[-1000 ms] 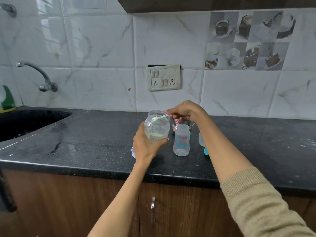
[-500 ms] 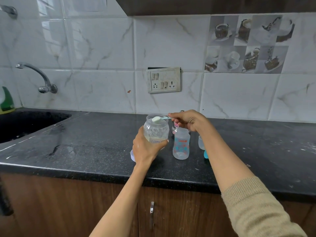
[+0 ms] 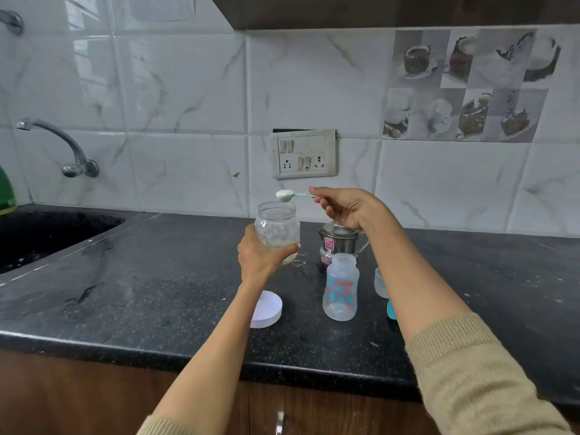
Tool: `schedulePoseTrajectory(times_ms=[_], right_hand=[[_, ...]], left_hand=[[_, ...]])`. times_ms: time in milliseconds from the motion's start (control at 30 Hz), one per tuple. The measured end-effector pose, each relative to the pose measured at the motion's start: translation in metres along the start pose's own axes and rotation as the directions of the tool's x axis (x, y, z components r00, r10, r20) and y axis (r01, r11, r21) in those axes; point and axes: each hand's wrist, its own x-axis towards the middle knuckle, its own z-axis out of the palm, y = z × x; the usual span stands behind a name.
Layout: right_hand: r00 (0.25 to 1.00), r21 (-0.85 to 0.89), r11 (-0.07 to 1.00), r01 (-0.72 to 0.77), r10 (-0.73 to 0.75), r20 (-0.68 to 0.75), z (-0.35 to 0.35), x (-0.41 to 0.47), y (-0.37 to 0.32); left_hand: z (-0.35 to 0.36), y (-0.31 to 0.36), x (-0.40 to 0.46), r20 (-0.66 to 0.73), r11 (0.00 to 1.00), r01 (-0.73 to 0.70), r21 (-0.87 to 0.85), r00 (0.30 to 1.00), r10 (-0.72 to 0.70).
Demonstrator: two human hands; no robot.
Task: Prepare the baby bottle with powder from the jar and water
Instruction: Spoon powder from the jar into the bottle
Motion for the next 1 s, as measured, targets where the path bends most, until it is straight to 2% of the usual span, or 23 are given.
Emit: schedulePoseTrajectory(times_ms=[233,633,800,900,1000], right_hand=[[1.000,0.008,1.000,-0.025,0.025,-0.011,-0.012,0.027,0.016],[0.995,0.038,0.996,-0.077,0.080,-0.060,-0.047,0.028,0.041],[0.994,0.043,0.997,-0.070,0.074,-0.081,-0.063,0.009,0.034],[0.993,0.042,0.998,-0.048,0.052,-0.106,-0.071,-0.009,0.027],[0.992,0.031,0.999,-0.022,0.026,-0.121,-0.076,-0.030,0.022]], left_hand=[[0.007,-0.035,0.040,0.031,0.989,0.134,0.065,0.990,-0.136],[0.020,-0.057,0.057,0.115,0.967,0.146,0.210,0.978,-0.172],[0.013,-0.041,0.047,0.117,0.952,0.213,0.220,0.963,-0.242],[0.014,-0.019,0.023,0.057,0.966,0.109,0.233,0.990,-0.125],[0.020,0.008,-0.023,0.061,0.999,-0.011,0.031,0.998,0.010]])
